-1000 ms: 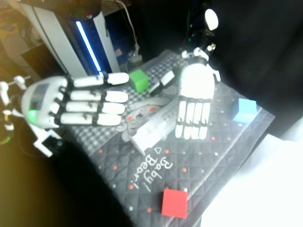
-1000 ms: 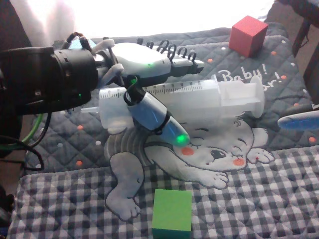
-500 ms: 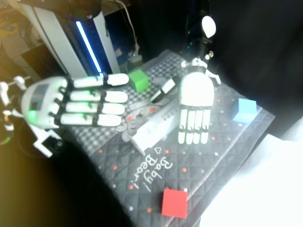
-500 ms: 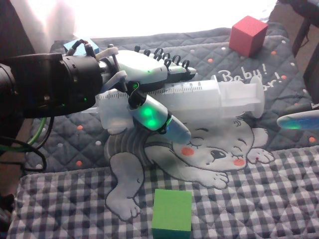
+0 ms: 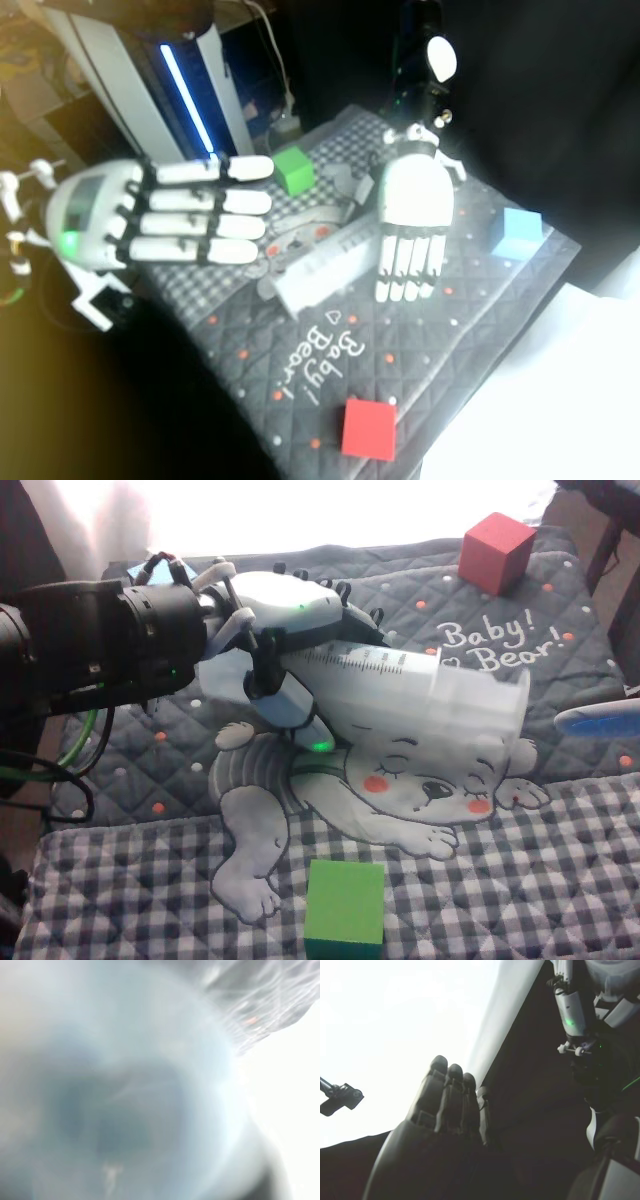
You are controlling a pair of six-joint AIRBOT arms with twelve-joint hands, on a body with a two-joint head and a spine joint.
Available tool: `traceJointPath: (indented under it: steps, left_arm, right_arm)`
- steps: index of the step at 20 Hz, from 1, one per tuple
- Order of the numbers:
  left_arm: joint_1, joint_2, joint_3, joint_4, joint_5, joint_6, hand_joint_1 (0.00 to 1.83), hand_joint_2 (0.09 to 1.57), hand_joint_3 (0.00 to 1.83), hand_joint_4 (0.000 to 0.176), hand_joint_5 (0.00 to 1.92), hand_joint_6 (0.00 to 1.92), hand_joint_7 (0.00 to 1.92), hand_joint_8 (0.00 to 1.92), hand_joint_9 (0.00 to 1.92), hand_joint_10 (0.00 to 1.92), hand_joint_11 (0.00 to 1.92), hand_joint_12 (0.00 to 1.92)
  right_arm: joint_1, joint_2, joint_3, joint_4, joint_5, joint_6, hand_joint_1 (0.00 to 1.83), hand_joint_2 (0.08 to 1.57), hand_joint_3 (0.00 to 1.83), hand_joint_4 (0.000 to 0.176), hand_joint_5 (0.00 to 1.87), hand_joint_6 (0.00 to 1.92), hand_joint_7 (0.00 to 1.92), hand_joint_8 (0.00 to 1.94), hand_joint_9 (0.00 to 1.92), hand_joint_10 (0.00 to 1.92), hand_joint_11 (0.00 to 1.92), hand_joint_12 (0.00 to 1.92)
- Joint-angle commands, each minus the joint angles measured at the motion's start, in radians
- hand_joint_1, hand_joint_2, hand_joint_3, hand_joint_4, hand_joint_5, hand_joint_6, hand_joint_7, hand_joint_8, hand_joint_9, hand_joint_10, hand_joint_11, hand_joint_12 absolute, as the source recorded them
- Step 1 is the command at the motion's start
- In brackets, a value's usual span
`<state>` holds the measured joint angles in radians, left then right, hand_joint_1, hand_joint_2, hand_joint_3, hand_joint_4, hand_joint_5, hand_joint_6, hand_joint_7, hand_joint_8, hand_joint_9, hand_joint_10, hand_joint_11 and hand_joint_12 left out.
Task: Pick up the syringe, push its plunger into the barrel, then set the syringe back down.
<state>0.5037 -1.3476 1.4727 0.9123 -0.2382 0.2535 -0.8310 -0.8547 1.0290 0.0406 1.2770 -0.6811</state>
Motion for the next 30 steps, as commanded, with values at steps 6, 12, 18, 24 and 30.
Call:
traceJointPath:
  steps: [6, 12, 18, 24, 30]
  left_arm:
    - [-0.026, 0.018, 0.03, -0.105, -0.069, 0.032, 1.06, 1.38, 0.01, 0.0, 0.42, 1.73, 0.62, 1.6, 0.7, 0.55, 0.42, 1.27]
    - [-0.061, 0.061, 0.031, -0.262, -0.145, 0.096, 1.49, 1.15, 0.0, 0.165, 0.79, 1.92, 0.97, 1.92, 1.24, 1.92, 1.34, 1.92]
    - [-0.09, 0.098, 0.027, -0.312, -0.196, 0.096, 1.57, 1.14, 0.0, 0.144, 1.14, 1.92, 1.39, 1.92, 1.51, 1.92, 1.54, 1.92]
    - [-0.114, 0.125, 0.021, -0.345, -0.229, 0.096, 1.56, 1.12, 0.0, 0.0, 1.28, 1.92, 1.5, 1.92, 1.6, 1.92, 1.53, 1.92]
    - [-0.131, 0.145, 0.009, -0.345, -0.236, 0.096, 1.57, 1.1, 0.0, 0.0, 1.27, 1.92, 1.49, 1.92, 1.62, 1.92, 1.64, 1.92]
  right_arm:
    - [0.013, 0.003, 0.003, 0.017, 0.123, 0.005, 0.64, 0.68, 0.0, 0.06, 0.06, 0.0, 0.11, 0.01, 0.12, 0.01, 0.11, 0.01]
    - [0.012, 0.002, 0.002, 0.018, 0.123, 0.005, 0.63, 0.67, 0.0, 0.03, 0.06, 0.0, 0.12, 0.0, 0.13, 0.0, 0.12, 0.02]
    - [0.012, -0.011, 0.003, 0.047, 0.124, 0.005, 0.56, 0.67, 0.0, 0.004, 0.03, 0.0, 0.09, 0.0, 0.1, 0.0, 0.12, 0.01]
    - [0.003, -0.019, 0.008, 0.095, 0.14, 0.005, 0.43, 0.72, 0.01, 0.0, 0.06, 0.01, 0.09, 0.01, 0.15, 0.02, 0.19, 0.04]
    - [-0.017, -0.077, 0.029, 0.142, 0.171, 0.037, 0.3, 0.77, 0.0, 0.0, 0.11, 0.01, 0.15, 0.01, 0.18, 0.01, 0.21, 0.04]
